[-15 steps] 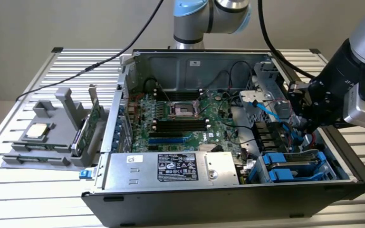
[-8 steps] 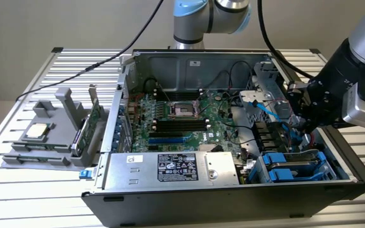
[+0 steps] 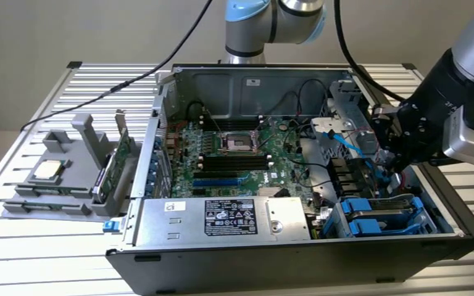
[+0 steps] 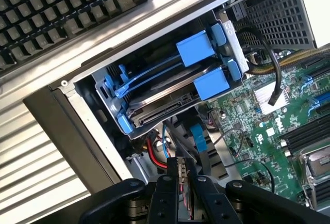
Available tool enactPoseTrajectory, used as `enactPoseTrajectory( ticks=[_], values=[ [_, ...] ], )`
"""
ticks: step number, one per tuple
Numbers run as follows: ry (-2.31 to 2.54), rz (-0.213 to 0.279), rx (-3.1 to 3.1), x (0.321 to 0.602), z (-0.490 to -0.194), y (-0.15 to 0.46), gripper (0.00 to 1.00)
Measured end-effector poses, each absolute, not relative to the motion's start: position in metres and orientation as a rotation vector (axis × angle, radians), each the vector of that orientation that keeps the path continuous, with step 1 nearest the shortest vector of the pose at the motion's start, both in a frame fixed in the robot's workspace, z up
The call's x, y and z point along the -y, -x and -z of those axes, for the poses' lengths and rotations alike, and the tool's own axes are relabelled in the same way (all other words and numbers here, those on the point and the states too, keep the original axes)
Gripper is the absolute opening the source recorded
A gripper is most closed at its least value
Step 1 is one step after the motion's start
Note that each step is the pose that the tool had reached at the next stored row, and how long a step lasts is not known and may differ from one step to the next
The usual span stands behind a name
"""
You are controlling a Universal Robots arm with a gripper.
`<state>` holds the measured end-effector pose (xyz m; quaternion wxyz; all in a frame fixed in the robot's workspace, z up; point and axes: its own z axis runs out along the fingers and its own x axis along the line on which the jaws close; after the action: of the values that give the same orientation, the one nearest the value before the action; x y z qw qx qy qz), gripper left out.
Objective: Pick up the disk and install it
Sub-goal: 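Insert the first disk wire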
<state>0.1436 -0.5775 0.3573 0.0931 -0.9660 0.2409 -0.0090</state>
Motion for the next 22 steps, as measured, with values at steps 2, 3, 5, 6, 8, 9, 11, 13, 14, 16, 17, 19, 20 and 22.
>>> enactPoseTrajectory(
  ticks=[2,3,5,6,8,9,11,13,14,16,17,19,20,22],
  values=[
    [2.867,0.027,-0.715,0.577,-0.357,-0.143,0.16],
    [2.867,0.027,-0.715,0.576,-0.357,-0.143,0.16],
    [2.867,0.027,-0.715,0.576,-0.357,-0.142,0.16],
    [2.867,0.027,-0.715,0.575,-0.357,-0.142,0.16],
    [2.867,0.027,-0.715,0.574,-0.357,-0.141,0.16],
    [2.867,0.027,-0.715,0.574,-0.357,-0.141,0.16],
    [2.867,0.028,-0.714,0.572,-0.357,-0.139,0.16],
    [2.867,0.028,-0.714,0.571,-0.357,-0.138,0.16],
    [2.867,0.029,-0.714,0.570,-0.357,-0.137,0.16],
    [2.869,0.031,-0.714,0.568,-0.357,-0.135,0.16],
    [2.871,0.033,-0.714,0.566,-0.357,-0.134,0.16],
    [2.880,0.039,-0.715,0.563,-0.357,-0.132,0.16],
    [2.886,0.044,-0.716,0.561,-0.357,-0.132,0.16],
    [2.905,0.056,-0.719,0.557,-0.357,-0.130,0.16]
  ],
)
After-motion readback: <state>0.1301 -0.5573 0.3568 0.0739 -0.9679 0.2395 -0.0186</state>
